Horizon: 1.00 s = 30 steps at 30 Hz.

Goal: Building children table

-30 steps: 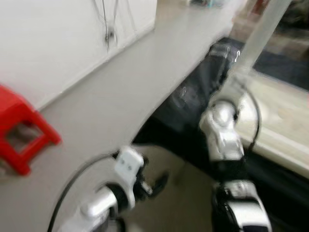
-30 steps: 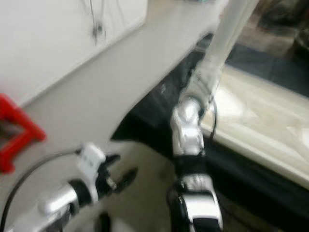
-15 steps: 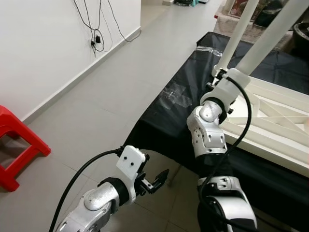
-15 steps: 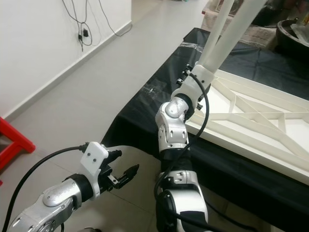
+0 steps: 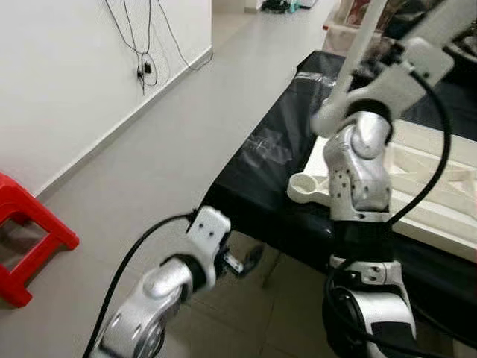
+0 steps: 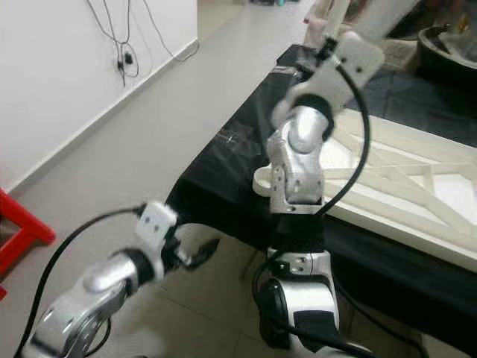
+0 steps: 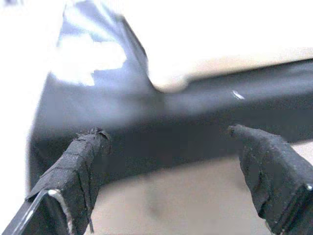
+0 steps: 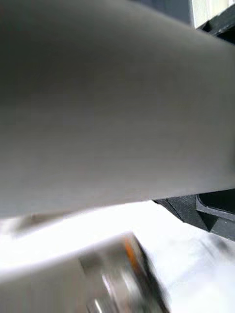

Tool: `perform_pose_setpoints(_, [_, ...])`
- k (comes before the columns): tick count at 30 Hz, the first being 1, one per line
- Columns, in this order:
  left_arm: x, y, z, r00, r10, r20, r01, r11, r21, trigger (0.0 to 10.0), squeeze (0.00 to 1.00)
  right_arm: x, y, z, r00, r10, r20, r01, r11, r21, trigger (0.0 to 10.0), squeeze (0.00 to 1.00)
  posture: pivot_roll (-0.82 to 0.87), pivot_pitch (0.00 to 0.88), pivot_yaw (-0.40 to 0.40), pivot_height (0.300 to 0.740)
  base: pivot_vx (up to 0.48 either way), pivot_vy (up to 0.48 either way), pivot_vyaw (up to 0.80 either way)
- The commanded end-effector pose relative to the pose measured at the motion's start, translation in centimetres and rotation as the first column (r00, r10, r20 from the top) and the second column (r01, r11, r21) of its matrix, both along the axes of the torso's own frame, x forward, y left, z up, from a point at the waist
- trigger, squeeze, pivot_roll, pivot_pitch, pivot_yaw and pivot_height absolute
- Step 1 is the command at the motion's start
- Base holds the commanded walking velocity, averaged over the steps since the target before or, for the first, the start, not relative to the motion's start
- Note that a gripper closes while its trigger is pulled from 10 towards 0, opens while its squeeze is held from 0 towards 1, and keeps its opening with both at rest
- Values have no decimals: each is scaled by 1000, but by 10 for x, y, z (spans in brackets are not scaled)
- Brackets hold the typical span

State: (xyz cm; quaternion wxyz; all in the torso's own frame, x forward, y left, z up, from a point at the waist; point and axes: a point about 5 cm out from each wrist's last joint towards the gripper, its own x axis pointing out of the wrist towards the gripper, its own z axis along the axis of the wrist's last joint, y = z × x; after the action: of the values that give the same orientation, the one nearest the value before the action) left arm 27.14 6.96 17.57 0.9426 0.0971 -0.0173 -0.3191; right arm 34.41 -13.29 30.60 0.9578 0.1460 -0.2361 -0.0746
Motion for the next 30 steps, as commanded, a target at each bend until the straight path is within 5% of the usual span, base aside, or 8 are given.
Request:
perform_pose_setpoints(1, [5, -1, -4, 999, 17, 32, -19, 998, 64, 10000, 878, -2, 6, -12, 995, 91, -44, -92, 996, -6, 10000, 0, 82, 7, -64, 740, 0, 0, 0])
perform_pose_setpoints(2, [13, -4, 1, 997, 18, 76, -25, 995, 96, 10000, 0, -5, 10, -24, 986, 149, -78, -149, 989, 3, 10000, 0, 82, 0, -61, 740, 0, 0, 0])
perform_pose_setpoints(8, [33, -18, 4, 992, 12, 126, -30, 990, 138, 10000, 0, -22, 20, -59, 952, 254, -168, -255, 967, 17, 10000, 0, 73, 0, -53, 740, 0, 0, 0])
perform_pose_setpoints(30, [51, -36, -21, 993, -24, 115, 4, 985, 175, 10000, 0, -53, 43, -73, 867, 443, -227, -451, 892, 15, 10000, 0, 53, 0, -46, 740, 0, 0, 0])
